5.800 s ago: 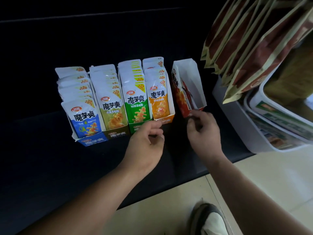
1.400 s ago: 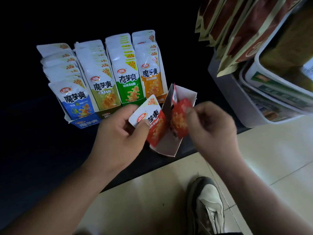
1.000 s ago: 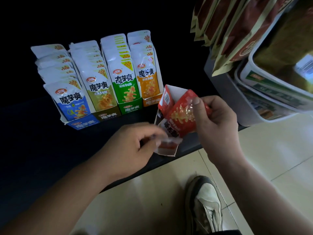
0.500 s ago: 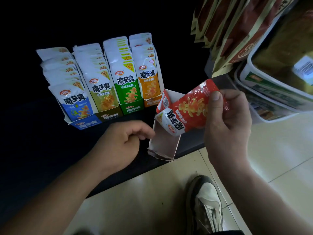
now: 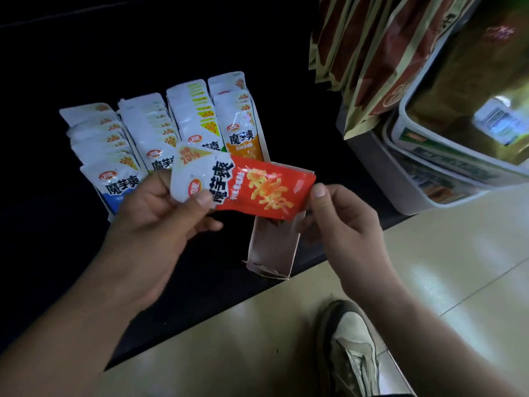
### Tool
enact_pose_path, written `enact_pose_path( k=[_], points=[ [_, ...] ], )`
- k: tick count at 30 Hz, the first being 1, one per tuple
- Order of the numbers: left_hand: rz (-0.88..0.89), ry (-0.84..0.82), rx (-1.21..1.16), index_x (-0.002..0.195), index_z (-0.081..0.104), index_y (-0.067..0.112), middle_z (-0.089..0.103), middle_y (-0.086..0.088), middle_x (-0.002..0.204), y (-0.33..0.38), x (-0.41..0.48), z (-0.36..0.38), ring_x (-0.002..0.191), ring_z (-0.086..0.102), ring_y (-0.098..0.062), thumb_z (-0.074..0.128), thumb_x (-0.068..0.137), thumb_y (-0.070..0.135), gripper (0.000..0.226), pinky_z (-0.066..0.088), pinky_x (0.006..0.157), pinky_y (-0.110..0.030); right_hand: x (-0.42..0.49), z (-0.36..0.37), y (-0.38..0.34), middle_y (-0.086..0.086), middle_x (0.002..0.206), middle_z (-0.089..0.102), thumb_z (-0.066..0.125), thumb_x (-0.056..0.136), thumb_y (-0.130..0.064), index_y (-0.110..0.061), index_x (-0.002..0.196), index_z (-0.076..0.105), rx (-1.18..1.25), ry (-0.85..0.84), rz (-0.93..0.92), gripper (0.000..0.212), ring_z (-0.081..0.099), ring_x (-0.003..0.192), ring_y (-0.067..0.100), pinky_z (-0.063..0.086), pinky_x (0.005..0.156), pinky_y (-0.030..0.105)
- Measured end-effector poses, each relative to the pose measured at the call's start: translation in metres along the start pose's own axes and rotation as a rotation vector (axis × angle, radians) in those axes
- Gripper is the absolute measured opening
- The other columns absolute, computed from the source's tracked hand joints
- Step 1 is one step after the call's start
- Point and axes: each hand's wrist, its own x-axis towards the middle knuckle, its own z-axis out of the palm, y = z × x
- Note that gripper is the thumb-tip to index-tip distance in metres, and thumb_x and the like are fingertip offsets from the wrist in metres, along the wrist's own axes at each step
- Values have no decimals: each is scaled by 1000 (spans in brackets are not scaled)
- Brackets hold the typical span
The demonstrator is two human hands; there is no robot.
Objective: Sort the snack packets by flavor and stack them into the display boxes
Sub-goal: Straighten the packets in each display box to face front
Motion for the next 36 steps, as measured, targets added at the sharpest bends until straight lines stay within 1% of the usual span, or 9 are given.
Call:
enact_pose_path(
  k=[3,7,10,15,19,22,27,32,36],
  points=[
    [145,-11,380,84,69,31,77,2,84,12,-2,-1,71,69,-15,83,85,25,15,56,65,-28,5,-3,0,25,86,67,53,107,-30,-2,95,66,-39,19,45,33,63,68,20,53,59,29],
    [51,-247,623,88,71,36,76,8,85,-4,-12,5,78,70,-19,73,92,17,20,54,73,-48,7,-7,2,17,88,72,56,107,-27,-5,95,68,-56,2,56,29,65,66,19,55,61,32],
    [54,-327,718,99,74,44,77,19,96,-15,-17,7,94,71,-3,65,99,12,33,53,82,-24,7,-11,-1,13,86,73,57,106,-27,-6,94,69,-92,-32,38,26,67,67,19,57,63,32],
    [159,-336,731,107,71,45,74,24,106,2,-11,5,106,68,0,57,102,16,33,51,83,-22,9,-11,7,1,82,75,62,103,-25,-18,96,71,-180,-94,46,14,73,76,18,56,64,27],
    [182,-398,787,106,72,42,73,27,102,5,-10,8,102,67,4,57,103,11,34,49,78,-10,8,-4,13,-5,89,76,66,101,-24,-26,100,72,-289,-119,0,7,73,84,13,60,74,34],
    [281,-290,784,110,73,41,74,25,104,-1,-12,8,102,68,0,59,102,11,34,53,79,-17,6,-1,21,-4,91,77,65,100,-27,-27,106,73,-391,-169,-34,9,74,85,14,60,78,46],
    [425,-199,795,116,78,26,75,19,107,-17,-25,9,105,70,-3,63,98,4,32,56,84,-24,6,-6,25,-5,96,77,62,102,-25,-27,109,73,-381,-103,-99,13,73,89,17,59,79,48],
    [321,-260,787,111,79,35,74,23,104,-19,-21,6,101,70,2,64,95,14,31,57,80,-17,10,-5,27,-4,90,75,61,103,-26,-28,105,72,-335,-74,-107,11,71,79,21,58,71,52],
    [136,-499,995,113,78,38,71,23,109,-33,-17,6,102,66,4,59,92,24,31,59,87,-29,10,-7,29,-3,86,73,61,104,-27,-27,104,72,-336,-59,-146,11,68,74,29,56,65,53]
  ],
)
